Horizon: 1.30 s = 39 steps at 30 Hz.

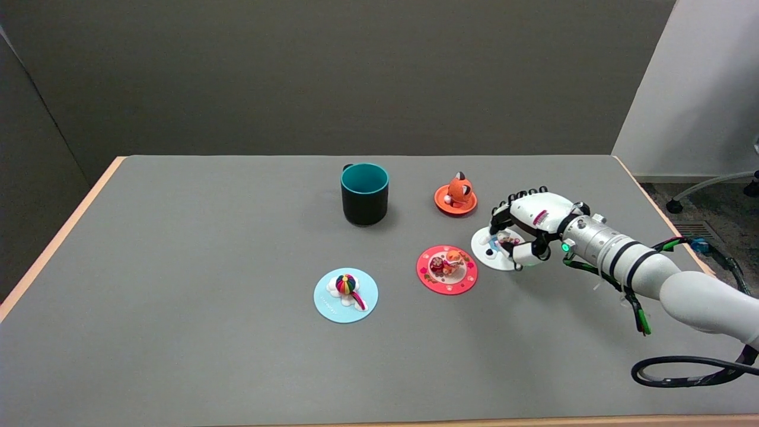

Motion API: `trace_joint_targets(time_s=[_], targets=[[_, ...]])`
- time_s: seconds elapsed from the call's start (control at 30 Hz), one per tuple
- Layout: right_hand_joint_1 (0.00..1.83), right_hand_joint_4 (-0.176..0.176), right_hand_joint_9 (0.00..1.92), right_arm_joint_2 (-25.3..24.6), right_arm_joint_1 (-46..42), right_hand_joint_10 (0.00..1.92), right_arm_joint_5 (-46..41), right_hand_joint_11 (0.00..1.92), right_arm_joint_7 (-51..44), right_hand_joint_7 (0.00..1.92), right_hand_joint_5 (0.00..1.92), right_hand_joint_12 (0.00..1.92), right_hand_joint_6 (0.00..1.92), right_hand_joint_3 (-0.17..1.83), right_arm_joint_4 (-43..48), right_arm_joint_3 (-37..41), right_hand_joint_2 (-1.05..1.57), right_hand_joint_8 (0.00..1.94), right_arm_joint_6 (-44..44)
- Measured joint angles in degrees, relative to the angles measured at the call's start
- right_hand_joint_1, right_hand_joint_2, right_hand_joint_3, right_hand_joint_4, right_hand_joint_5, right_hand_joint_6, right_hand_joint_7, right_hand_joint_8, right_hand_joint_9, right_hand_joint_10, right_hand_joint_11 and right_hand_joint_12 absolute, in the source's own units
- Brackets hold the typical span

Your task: Pick up the white cup lid.

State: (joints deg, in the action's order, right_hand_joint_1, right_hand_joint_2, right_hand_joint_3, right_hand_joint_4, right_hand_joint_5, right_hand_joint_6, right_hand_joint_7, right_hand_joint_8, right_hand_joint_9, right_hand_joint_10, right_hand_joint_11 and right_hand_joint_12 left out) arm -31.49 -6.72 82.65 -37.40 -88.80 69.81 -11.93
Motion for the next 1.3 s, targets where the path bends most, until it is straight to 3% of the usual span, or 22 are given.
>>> trace_joint_targets(time_s=[0.4,0.7,0.8,1.3], targets=[[1.08,0.001,0.54,-0.04,0.04,0.76,-0.06,0.37,0.02,0.57,0.62,0.93,1.45,0.12,0.44,-0.03,1.28,1.70,0.00],[1.11,-0.013,0.55,-0.07,0.07,0.81,-0.08,0.39,0.12,0.56,0.68,0.97,1.39,0.11,0.63,-0.04,1.27,1.68,-0.03],[1.10,-0.007,0.54,-0.07,0.08,0.86,-0.08,0.38,0.10,0.57,0.68,1.05,1.39,0.14,0.55,0.17,1.25,1.67,-0.03],[1.12,0.013,0.60,-0.07,0.17,0.91,0.15,0.43,0.04,0.64,0.70,1.06,1.37,0.14,-3.35,3.33,1.22,1.58,1.63]])
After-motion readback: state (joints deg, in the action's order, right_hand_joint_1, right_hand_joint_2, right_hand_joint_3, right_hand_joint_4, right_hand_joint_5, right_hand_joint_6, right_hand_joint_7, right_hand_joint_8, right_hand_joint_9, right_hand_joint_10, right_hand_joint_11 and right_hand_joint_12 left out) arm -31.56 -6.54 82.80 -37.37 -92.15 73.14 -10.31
